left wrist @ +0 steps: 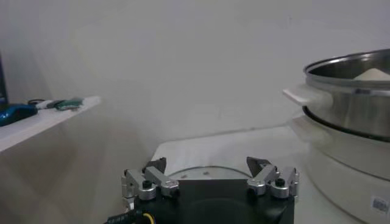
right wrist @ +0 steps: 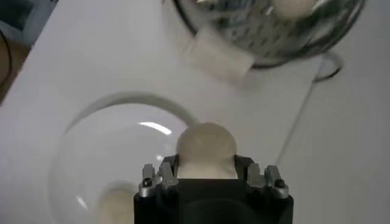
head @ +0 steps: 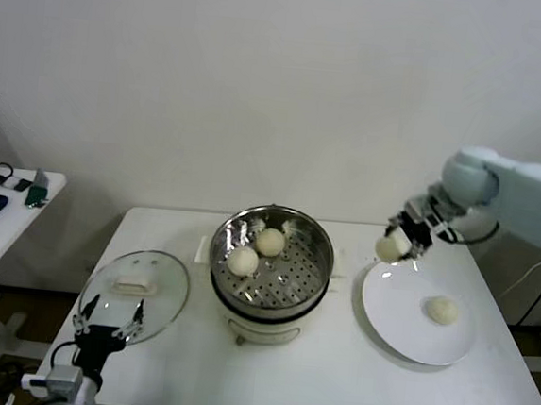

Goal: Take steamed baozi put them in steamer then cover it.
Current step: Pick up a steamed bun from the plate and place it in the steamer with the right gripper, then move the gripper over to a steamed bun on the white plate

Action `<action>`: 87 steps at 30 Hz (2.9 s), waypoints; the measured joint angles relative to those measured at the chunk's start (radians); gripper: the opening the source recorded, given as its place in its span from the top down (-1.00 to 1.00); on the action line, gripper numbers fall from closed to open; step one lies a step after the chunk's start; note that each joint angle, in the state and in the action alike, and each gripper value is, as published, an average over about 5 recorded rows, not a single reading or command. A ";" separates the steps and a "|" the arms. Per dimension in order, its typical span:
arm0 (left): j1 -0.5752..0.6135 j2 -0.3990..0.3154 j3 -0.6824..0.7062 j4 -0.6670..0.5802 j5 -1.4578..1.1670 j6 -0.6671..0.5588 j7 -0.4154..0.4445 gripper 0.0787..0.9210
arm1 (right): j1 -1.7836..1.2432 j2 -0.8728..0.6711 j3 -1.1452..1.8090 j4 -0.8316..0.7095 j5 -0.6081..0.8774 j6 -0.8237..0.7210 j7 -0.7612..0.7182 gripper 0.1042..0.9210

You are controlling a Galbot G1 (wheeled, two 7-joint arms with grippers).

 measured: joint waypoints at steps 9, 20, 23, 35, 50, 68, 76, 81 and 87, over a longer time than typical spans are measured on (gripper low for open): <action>0.004 -0.002 -0.006 -0.001 -0.001 -0.008 -0.005 -0.77 | 0.082 0.165 0.039 0.144 -0.043 0.100 0.019 -0.25; 0.010 -0.005 -0.012 0.000 -0.002 -0.013 -0.005 -0.77 | -0.032 0.322 0.045 0.194 -0.172 0.123 0.063 -0.24; 0.012 -0.006 -0.013 0.002 -0.002 -0.016 -0.006 -0.77 | -0.071 0.345 0.043 0.191 -0.201 0.124 0.070 -0.24; 0.010 -0.008 -0.011 0.012 -0.004 -0.022 -0.006 -0.77 | -0.189 0.393 0.033 0.148 -0.278 0.131 0.093 -0.26; 0.011 -0.008 -0.011 0.010 -0.005 -0.025 -0.006 -0.77 | -0.176 0.383 0.051 0.080 -0.271 0.174 0.085 -0.76; -0.009 -0.002 0.007 0.001 -0.003 -0.022 0.000 -0.77 | 0.091 0.053 -0.162 -0.058 0.094 0.057 -0.045 -0.76; -0.001 0.001 0.000 0.004 -0.007 -0.027 0.000 -0.77 | -0.061 -0.158 -0.111 -0.137 0.065 0.001 -0.059 -0.76; 0.002 -0.002 -0.002 0.004 -0.006 -0.026 -0.001 -0.77 | -0.231 -0.227 0.014 -0.208 0.002 -0.008 -0.060 -0.76; 0.010 -0.006 -0.002 0.011 -0.005 -0.031 -0.002 -0.77 | -0.416 -0.258 0.160 -0.298 -0.072 -0.014 -0.050 -0.76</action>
